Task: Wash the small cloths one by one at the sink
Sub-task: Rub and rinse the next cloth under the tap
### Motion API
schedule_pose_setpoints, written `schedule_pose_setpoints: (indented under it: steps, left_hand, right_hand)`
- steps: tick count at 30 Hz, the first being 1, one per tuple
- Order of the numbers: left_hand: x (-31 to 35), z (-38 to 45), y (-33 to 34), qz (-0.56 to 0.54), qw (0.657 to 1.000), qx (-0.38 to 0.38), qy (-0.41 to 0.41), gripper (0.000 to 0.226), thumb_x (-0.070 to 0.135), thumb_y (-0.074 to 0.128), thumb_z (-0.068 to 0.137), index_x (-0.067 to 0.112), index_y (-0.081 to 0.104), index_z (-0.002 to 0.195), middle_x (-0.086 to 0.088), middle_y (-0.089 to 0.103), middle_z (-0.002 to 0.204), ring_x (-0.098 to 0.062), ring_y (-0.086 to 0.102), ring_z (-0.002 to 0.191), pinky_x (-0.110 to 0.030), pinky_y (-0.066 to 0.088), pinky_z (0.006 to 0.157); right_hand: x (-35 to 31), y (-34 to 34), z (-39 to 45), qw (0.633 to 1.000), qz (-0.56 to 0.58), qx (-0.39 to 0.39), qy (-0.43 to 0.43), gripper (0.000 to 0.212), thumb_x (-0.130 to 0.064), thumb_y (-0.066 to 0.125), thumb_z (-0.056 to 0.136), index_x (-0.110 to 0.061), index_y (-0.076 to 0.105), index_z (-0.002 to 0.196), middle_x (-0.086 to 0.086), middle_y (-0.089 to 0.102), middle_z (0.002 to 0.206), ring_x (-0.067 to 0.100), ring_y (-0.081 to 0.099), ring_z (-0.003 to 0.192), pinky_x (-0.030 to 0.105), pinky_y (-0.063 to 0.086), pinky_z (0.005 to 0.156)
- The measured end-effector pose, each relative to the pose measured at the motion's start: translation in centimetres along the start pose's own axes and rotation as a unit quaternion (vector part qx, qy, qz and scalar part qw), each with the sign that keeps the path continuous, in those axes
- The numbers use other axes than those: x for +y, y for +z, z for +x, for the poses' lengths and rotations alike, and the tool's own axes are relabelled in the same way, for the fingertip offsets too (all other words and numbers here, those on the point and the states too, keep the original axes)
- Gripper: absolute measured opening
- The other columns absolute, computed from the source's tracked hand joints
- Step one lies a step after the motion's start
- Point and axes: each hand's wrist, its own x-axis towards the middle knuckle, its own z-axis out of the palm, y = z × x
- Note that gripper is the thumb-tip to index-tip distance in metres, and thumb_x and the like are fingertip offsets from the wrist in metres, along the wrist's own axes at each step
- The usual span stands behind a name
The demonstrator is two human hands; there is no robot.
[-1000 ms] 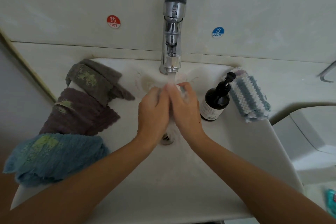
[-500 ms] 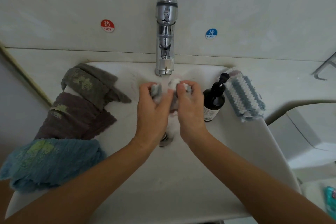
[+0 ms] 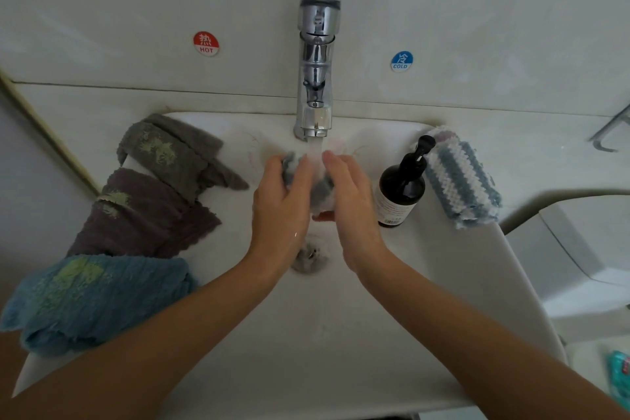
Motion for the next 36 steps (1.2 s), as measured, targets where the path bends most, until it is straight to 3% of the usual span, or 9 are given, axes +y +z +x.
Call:
schedule_pose_setpoints:
  steps: [4,9,14,17,22,27,31,33,36]
  left_hand:
    - [-0.4,-0.2,0.2,0.035,0.999,0.0,0.033,0.025,0.038,0.043,0.101,0.017,0.057,0.099,0.005,0.063,0.084,-0.01,0.064,0.079,-0.034,0.055,0.072]
    - [-0.8,0.1,0.1,0.032,0.999,0.0,0.012,0.029,0.036,0.045,0.1,0.019,0.061,0.082,0.005,0.062,0.073,-0.008,0.062,0.068,-0.025,0.05,0.065]
    - [-0.6,1.3,-0.2,0.098,0.995,0.013,-0.011,0.034,0.034,0.047,0.099,0.017,0.059,0.073,0.003,0.059,0.066,0.002,0.056,0.055,-0.008,0.038,0.049]
    - [-0.3,1.2,0.0,0.048,0.998,0.029,-0.032,0.03,0.032,0.048,0.099,0.014,0.06,0.078,-0.002,0.061,0.072,-0.004,0.058,0.06,-0.017,0.046,0.053]
    - [0.3,0.6,0.0,0.027,0.999,0.015,-0.016,0.016,0.035,0.045,0.1,0.028,0.048,0.086,0.009,0.055,0.08,0.009,0.055,0.064,-0.012,0.044,0.059]
    - [0.5,1.0,-0.3,0.0,0.997,0.005,-0.081,0.02,0.046,0.042,0.099,0.028,0.047,0.092,0.007,0.058,0.091,-0.015,0.063,0.088,-0.048,0.057,0.079]
    - [0.8,0.9,-0.3,-0.012,0.988,-0.034,-0.149,0.037,0.055,0.034,0.097,0.024,0.05,0.109,0.003,0.061,0.104,-0.016,0.065,0.094,-0.04,0.061,0.064]
    - [0.5,0.7,-0.2,0.007,0.99,-0.045,-0.136,0.039,0.056,0.034,0.097,0.024,0.052,0.11,0.002,0.063,0.102,-0.016,0.066,0.089,-0.032,0.056,0.053]
    - [0.0,0.5,0.0,0.042,0.996,-0.029,-0.077,0.039,0.051,0.041,0.097,0.019,0.062,0.102,-0.001,0.069,0.091,-0.014,0.067,0.08,-0.029,0.052,0.059]
  right_hand:
    - [0.4,0.1,0.1,0.998,-0.063,0.002,-0.011,0.037,-0.053,0.049,0.096,-0.018,0.06,0.089,-0.012,0.061,0.071,0.002,0.057,0.065,0.022,0.045,0.056]
    - [0.3,0.9,0.3,0.996,-0.084,0.01,-0.013,0.07,-0.066,0.047,0.082,0.003,0.058,0.078,0.017,0.057,0.067,0.02,0.054,0.063,0.045,0.051,0.063]
    - [0.6,1.2,0.6,0.994,-0.11,0.004,-0.012,0.041,-0.039,0.043,0.093,-0.005,0.057,0.077,0.02,0.06,0.076,0.032,0.06,0.071,0.055,0.053,0.069]
    - [0.6,0.9,0.5,0.994,-0.099,0.012,-0.033,0.031,-0.029,0.042,0.101,-0.022,0.058,0.075,0.0,0.058,0.069,0.014,0.059,0.062,0.037,0.049,0.056]
    - [0.2,0.3,0.3,0.998,-0.004,0.037,-0.05,0.017,-0.016,0.049,0.101,-0.024,0.057,0.088,-0.006,0.06,0.082,0.004,0.055,0.073,0.028,0.048,0.069]
    - [-0.1,0.0,0.2,0.996,0.032,0.038,-0.074,0.03,0.003,0.048,0.097,-0.024,0.06,0.1,-0.007,0.06,0.095,-0.006,0.056,0.076,0.013,0.046,0.067]
    - [-0.3,0.0,0.0,0.994,0.044,0.036,-0.088,0.023,-0.004,0.048,0.1,-0.021,0.058,0.113,-0.002,0.062,0.104,0.003,0.061,0.089,0.017,0.051,0.074]
    - [-0.1,0.2,-0.1,0.996,0.017,0.031,-0.078,0.015,-0.016,0.05,0.101,-0.024,0.056,0.112,-0.007,0.062,0.1,-0.002,0.063,0.085,0.017,0.052,0.072]
    - [0.5,0.4,-0.1,0.996,-0.073,0.018,-0.057,0.011,-0.033,0.046,0.102,-0.028,0.056,0.1,-0.009,0.063,0.088,0.003,0.063,0.08,0.028,0.054,0.073]
